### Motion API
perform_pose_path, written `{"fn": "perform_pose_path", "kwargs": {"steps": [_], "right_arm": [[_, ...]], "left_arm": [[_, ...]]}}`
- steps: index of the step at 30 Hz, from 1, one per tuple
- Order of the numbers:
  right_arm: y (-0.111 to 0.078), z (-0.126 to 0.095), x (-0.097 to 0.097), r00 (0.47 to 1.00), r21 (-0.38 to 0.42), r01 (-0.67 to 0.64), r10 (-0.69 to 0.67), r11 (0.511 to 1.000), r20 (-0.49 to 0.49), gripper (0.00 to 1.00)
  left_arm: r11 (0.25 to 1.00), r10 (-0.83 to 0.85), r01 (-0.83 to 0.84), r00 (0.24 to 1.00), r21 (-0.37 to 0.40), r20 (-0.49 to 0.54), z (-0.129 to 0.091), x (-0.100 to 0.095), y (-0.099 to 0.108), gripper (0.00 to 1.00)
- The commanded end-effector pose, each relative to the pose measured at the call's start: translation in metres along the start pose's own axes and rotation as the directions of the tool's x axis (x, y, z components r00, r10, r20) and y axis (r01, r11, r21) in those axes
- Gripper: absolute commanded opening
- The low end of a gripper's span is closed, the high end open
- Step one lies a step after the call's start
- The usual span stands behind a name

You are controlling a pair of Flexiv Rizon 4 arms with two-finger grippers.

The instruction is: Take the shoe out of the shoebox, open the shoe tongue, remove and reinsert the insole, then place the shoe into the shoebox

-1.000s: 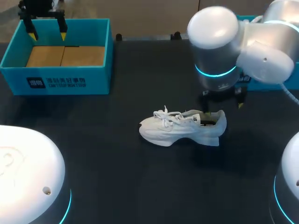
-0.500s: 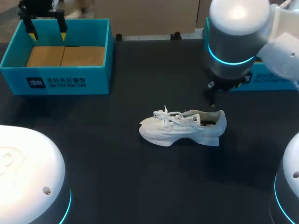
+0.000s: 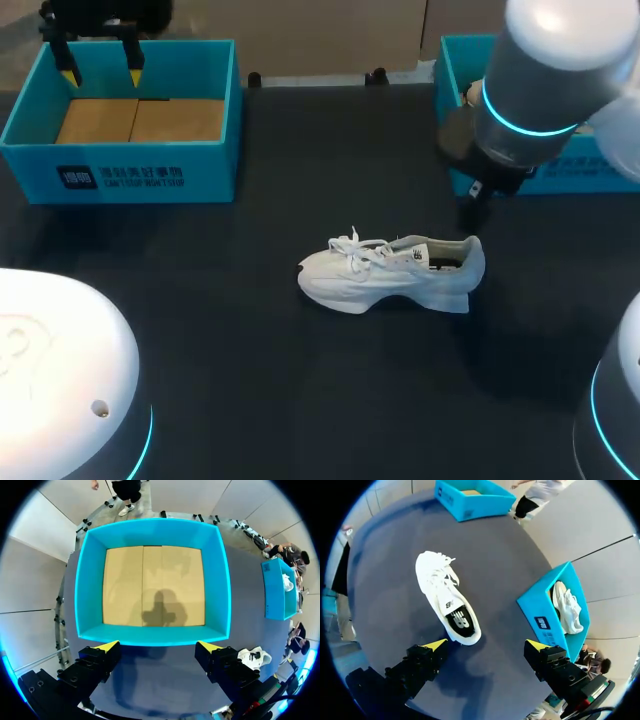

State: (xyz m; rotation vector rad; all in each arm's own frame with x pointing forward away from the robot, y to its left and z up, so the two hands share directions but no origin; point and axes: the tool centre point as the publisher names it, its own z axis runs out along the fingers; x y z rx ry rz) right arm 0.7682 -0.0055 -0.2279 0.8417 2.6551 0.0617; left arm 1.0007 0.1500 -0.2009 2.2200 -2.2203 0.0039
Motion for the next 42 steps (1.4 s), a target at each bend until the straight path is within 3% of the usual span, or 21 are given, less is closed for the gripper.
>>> {"fn": "perform_pose_path", "kwargs": {"steps": [1,2,4,9,17,23,29,42], "right_arm": [[-0.005,0.001,0.000,1.000,-0.024,0.000,0.000,1.000,-0.001,1.00],[-0.005,0.001,0.000,1.000,-0.024,0.000,0.000,1.000,-0.001,1.00],[0.003,0.005,0.004,0.982,-0.079,0.182,-0.186,0.980,-0.038,1.00],[0.001,0.001,0.007,0.887,-0.240,0.432,-0.458,0.869,-0.063,1.00],[-0.008,0.005,0.002,0.782,-0.399,0.546,-0.619,0.737,-0.073,1.00],[-0.014,0.016,0.001,0.732,-0.496,0.554,-0.675,0.668,-0.091,1.00],[-0.028,0.036,-0.003,0.721,-0.598,0.510,-0.687,0.619,-0.096,1.00],[-0.063,0.079,-0.029,0.767,-0.658,0.422,-0.633,0.624,-0.107,1.00]], "left_arm": [[1.000,0.000,0.000,1.000,0.000,0.001,0.000,0.000,0.000,1.00],[1.000,0.000,0.000,1.000,0.000,0.001,0.000,0.000,0.000,1.00],[1.000,0.000,0.000,1.000,0.000,0.001,0.000,0.000,0.000,1.00],[1.000,0.000,0.000,1.000,0.000,0.001,0.000,0.000,0.000,1.00],[1.000,0.000,0.000,1.000,0.000,0.001,0.000,0.000,0.000,1.00],[1.000,0.000,0.000,1.000,0.000,0.001,0.000,0.000,0.000,1.00],[1.000,0.000,0.000,1.000,0.000,0.001,0.000,0.000,0.000,1.00],[1.000,0.000,0.000,1.000,0.000,0.001,0.000,0.000,0.000,1.00]]}}
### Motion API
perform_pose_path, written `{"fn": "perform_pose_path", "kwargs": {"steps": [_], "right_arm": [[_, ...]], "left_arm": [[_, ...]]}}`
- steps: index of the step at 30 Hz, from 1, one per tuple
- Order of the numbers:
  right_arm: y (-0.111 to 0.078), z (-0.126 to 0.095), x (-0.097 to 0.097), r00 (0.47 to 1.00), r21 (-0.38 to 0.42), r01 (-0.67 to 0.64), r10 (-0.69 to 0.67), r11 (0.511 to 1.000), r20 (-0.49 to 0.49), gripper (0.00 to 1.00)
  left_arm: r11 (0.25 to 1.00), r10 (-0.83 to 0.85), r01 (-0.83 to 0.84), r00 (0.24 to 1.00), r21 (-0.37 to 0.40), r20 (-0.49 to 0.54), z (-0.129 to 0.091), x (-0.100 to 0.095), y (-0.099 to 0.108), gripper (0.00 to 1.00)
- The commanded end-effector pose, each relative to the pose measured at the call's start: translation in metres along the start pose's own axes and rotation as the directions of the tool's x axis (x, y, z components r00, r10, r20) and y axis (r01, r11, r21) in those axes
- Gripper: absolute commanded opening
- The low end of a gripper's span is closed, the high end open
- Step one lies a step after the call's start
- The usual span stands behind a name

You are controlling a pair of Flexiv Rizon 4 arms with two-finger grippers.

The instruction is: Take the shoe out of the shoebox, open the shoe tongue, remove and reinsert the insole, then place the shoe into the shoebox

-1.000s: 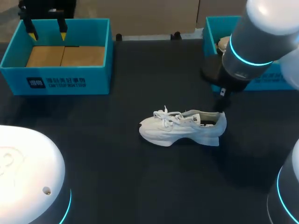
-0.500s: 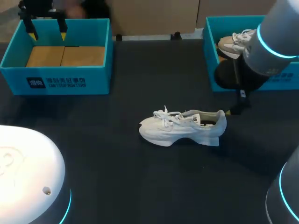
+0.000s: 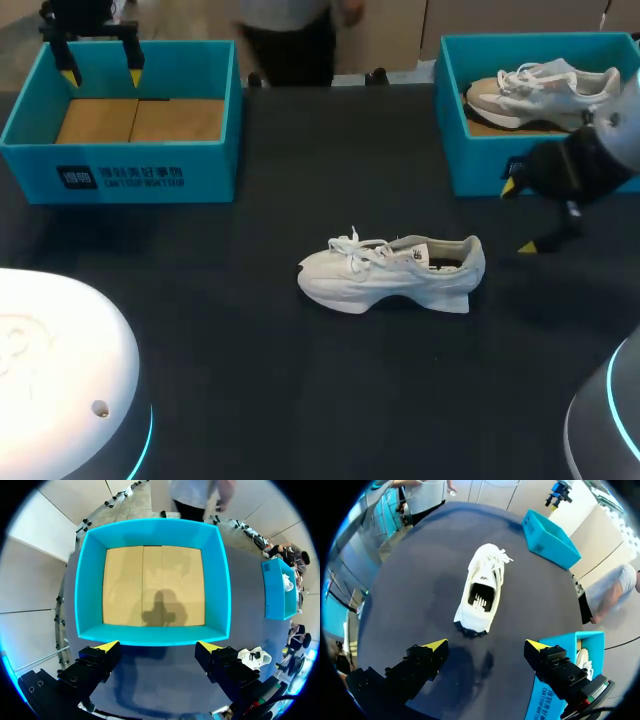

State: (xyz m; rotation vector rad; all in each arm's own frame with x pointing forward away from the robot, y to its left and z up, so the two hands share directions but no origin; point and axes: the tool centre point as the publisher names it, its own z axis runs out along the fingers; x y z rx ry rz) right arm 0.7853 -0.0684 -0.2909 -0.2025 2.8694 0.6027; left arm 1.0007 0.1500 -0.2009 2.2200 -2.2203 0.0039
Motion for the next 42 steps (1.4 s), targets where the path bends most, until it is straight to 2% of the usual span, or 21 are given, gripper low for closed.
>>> {"fn": "perform_pose_path", "kwargs": {"steps": [1,12,20,22,37,41,42], "right_arm": [[-0.016,0.006,0.005,1.000,-0.231,-0.012,0.016,0.973,0.018,1.00],[-0.041,0.027,0.012,0.998,-0.346,-0.052,0.062,0.937,0.018,1.00],[-0.046,0.043,0.019,0.996,-0.370,-0.084,0.085,0.925,-0.013,1.00],[-0.048,0.047,0.020,0.994,-0.351,-0.109,0.105,0.930,-0.029,1.00],[-0.048,0.047,0.020,0.994,-0.351,-0.109,0.105,0.930,-0.029,1.00],[-0.048,0.050,0.023,0.990,-0.398,-0.141,0.139,0.906,-0.035,1.00],[-0.048,0.052,0.024,0.987,-0.431,-0.153,0.156,0.890,-0.029,1.00]], "left_arm": [[1.000,0.000,0.000,1.000,0.000,0.001,0.000,0.000,0.000,1.00],[1.000,0.000,0.000,1.000,0.000,0.001,0.000,0.000,0.000,1.00],[1.000,0.000,0.000,1.000,0.000,0.001,0.000,0.000,0.000,1.00],[1.000,0.000,0.000,1.000,0.000,0.001,0.000,0.000,0.000,1.00],[1.000,0.000,0.000,1.000,0.000,0.001,0.000,0.000,0.000,1.00],[1.000,0.000,0.000,1.000,0.000,0.001,0.000,0.000,0.000,1.00],[1.000,0.000,0.000,1.000,0.000,0.001,0.000,0.000,0.000,1.00]]}}
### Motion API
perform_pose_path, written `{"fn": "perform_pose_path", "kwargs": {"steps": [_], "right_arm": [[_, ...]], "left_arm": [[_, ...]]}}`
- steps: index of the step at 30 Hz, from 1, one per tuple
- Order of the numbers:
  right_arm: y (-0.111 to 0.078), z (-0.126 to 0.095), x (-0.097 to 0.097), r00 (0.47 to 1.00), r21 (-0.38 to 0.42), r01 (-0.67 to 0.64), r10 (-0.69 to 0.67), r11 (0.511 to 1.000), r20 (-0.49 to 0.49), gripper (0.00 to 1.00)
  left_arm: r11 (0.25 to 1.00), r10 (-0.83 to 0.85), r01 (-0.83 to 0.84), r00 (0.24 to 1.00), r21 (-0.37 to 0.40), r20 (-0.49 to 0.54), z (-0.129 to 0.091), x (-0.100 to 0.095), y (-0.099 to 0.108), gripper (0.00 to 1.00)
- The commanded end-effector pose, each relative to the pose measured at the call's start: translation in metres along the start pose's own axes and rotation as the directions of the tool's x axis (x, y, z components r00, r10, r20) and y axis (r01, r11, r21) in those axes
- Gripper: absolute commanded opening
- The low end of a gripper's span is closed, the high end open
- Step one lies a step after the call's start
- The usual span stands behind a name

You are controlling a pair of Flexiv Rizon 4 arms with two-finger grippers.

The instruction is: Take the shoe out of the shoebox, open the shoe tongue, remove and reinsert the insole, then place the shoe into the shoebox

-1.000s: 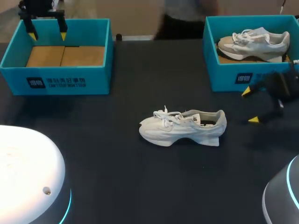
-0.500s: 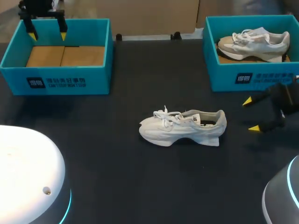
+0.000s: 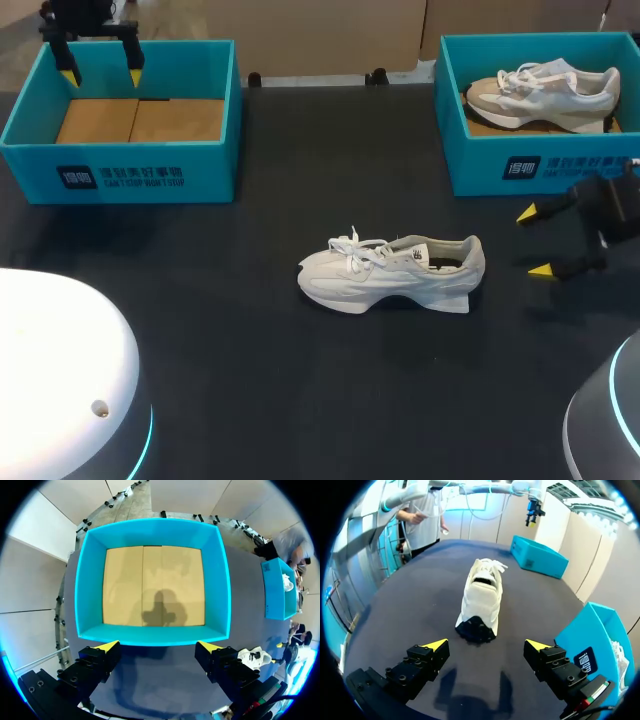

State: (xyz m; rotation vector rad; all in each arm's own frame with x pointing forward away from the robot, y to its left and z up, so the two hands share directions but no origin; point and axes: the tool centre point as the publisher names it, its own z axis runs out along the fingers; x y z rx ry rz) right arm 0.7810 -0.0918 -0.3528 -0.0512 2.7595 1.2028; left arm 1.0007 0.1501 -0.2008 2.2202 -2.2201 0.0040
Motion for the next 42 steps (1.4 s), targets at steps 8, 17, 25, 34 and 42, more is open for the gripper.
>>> {"fn": "perform_pose_path", "kwargs": {"steps": [8,17,25,34,42], "right_arm": [[-0.017,0.019,0.010,0.995,-0.076,-0.092,0.094,0.993,0.027,1.00],[-0.014,0.037,0.014,0.986,-0.100,-0.156,0.160,0.983,0.039,1.00],[-0.010,0.047,0.016,0.968,-0.117,-0.217,0.229,0.969,0.103,1.00],[-0.007,0.057,0.018,0.976,-0.142,-0.157,0.176,0.977,0.129,1.00],[-0.008,0.060,0.016,0.978,-0.138,-0.152,0.169,0.979,0.123,1.00]], "left_arm": [[1.000,0.000,0.000,1.000,0.000,0.001,0.000,0.000,0.000,1.00],[1.000,0.000,0.000,1.000,0.000,0.001,0.000,0.000,0.000,1.00],[1.000,0.000,0.000,1.000,0.000,0.001,0.000,0.000,0.000,1.00],[1.000,0.000,0.000,1.000,0.000,0.001,0.000,0.000,0.000,1.00],[1.000,0.000,0.000,1.000,0.000,0.001,0.000,0.000,0.000,1.00]]}}
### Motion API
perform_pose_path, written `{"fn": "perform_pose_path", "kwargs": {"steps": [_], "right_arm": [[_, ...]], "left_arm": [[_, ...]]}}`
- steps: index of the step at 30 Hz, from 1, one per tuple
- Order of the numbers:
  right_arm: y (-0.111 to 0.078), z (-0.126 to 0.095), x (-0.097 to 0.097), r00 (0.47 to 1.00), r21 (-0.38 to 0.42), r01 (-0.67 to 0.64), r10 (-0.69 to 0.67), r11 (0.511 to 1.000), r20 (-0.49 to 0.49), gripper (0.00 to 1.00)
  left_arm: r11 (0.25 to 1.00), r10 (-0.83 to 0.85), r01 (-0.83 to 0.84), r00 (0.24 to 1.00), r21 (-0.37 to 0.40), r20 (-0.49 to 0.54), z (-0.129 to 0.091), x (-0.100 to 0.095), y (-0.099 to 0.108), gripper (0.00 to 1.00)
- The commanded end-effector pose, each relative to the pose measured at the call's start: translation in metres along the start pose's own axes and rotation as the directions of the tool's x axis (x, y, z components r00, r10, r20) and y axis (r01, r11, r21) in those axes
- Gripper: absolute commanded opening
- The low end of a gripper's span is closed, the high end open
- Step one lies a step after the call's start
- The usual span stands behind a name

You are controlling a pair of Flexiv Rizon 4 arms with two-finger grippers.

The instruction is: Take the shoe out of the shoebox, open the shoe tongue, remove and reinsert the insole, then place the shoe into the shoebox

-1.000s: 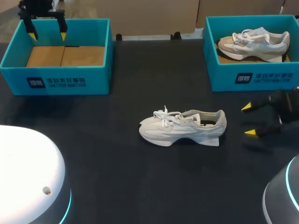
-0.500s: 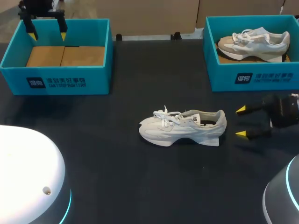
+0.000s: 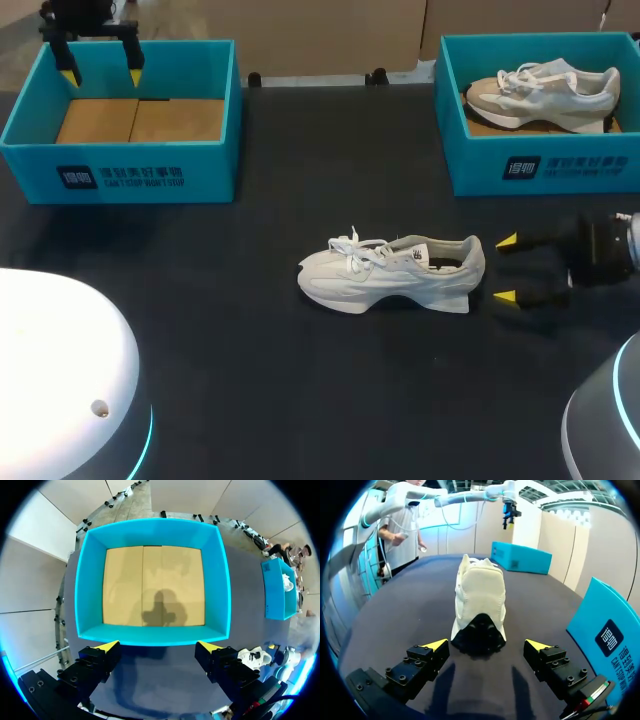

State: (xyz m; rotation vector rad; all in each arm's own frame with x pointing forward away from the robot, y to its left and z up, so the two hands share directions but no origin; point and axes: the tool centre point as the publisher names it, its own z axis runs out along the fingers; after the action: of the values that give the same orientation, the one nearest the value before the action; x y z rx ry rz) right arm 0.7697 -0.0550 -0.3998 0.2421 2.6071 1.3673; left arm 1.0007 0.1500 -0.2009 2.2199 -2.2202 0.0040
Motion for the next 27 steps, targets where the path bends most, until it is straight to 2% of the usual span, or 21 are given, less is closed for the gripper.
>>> {"fn": "perform_pose_path", "kwargs": {"steps": [1,27], "right_arm": [[0.001,0.004,-0.003,1.000,-0.001,0.004,-0.004,1.000,-0.004,1.00],[0.027,0.055,0.007,0.995,-0.033,0.030,-0.033,0.999,-0.098,1.00]], "left_arm": [[1.000,0.000,0.000,1.000,0.000,0.001,0.000,0.000,0.000,1.00],[1.000,0.000,0.000,1.000,0.000,0.001,0.000,0.000,0.000,1.00]]}}
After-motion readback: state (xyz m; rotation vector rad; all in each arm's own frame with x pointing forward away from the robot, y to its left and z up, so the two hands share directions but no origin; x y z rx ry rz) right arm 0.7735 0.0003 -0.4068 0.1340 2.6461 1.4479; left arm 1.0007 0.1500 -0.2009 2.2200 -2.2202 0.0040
